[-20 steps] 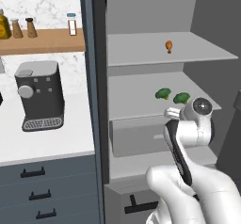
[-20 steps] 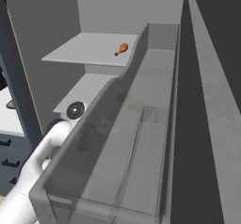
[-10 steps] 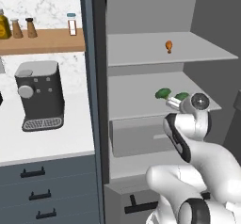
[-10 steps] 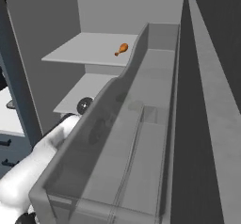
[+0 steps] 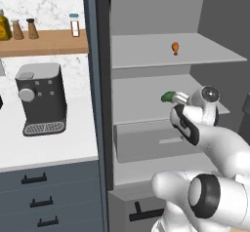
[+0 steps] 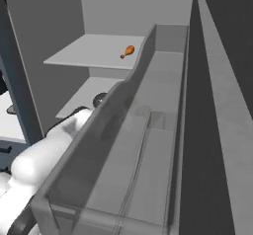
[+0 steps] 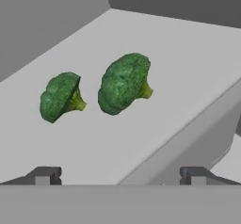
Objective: Place one broccoli and one chicken drumstick in each tupperware on the nearby counter, to pack two identical lunches.
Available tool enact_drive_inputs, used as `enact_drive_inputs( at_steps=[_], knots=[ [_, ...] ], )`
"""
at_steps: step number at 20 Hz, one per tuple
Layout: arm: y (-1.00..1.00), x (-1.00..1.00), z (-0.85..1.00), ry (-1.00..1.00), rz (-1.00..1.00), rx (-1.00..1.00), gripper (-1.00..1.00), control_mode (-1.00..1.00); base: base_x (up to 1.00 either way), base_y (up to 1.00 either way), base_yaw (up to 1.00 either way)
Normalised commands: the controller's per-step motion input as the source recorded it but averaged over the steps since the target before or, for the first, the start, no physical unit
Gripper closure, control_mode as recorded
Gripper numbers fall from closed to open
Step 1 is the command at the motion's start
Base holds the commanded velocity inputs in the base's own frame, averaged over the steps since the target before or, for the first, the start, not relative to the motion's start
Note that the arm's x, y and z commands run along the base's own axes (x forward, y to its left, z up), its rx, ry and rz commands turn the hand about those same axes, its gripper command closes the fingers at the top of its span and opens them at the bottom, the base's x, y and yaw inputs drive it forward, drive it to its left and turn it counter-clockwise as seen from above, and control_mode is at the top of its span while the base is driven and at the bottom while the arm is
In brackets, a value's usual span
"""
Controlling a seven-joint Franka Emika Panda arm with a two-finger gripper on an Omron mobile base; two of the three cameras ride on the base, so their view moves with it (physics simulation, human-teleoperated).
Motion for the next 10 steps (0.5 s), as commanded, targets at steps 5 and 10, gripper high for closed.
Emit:
enact_drive_inputs(
  at_steps=[5,10],
  knots=[
    [-0.24,0.45,0.0,0.0,0.0,0.04,-1.0,-1.0,0.0,0.0,0.0],
    [-0.24,0.43,-0.03,0.02,0.0,0.03,-1.0,-1.0,0.0,0.0,0.0]
  ],
)
